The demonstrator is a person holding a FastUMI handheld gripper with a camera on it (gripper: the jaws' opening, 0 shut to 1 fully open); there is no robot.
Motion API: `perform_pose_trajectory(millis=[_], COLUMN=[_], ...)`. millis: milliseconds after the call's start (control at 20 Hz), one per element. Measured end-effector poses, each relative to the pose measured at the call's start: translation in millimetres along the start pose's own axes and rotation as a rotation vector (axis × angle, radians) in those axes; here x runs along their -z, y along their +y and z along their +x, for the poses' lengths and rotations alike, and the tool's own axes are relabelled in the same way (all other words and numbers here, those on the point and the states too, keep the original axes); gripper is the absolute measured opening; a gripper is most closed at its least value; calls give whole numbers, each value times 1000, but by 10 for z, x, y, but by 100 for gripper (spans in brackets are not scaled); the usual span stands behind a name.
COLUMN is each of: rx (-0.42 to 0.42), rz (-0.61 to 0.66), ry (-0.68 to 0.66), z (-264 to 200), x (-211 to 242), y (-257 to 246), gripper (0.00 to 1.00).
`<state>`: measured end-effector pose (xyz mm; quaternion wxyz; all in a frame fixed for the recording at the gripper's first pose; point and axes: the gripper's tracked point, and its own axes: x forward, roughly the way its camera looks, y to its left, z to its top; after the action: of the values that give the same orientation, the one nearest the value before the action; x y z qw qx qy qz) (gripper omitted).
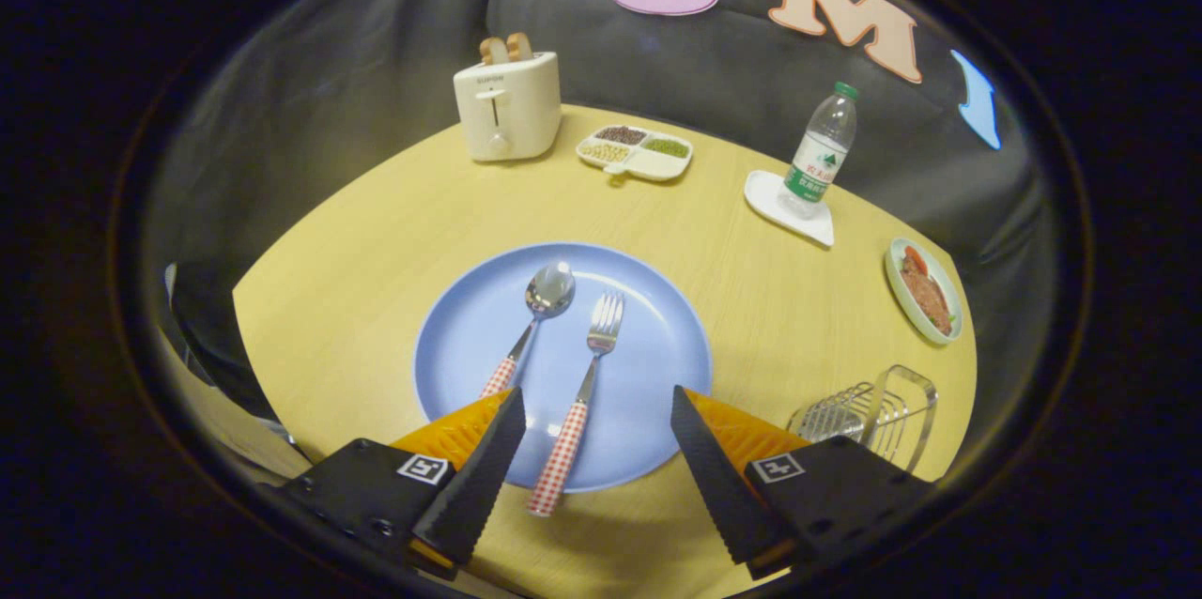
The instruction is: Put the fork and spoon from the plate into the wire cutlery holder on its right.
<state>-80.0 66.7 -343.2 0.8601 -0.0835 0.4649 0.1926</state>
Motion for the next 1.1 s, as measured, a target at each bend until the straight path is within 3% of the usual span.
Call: perform_pose_trajectory(millis=[50,500,650,750,1100], rx=[1,-25,0,8,17], rz=[-10,-37,-53,-51,-6], ry=[13,94,106,124,137], z=[16,168,135,184,28], x=[27,192,222,223,157], y=[4,92,41,38,-85], gripper=[100,39,40,15,9])
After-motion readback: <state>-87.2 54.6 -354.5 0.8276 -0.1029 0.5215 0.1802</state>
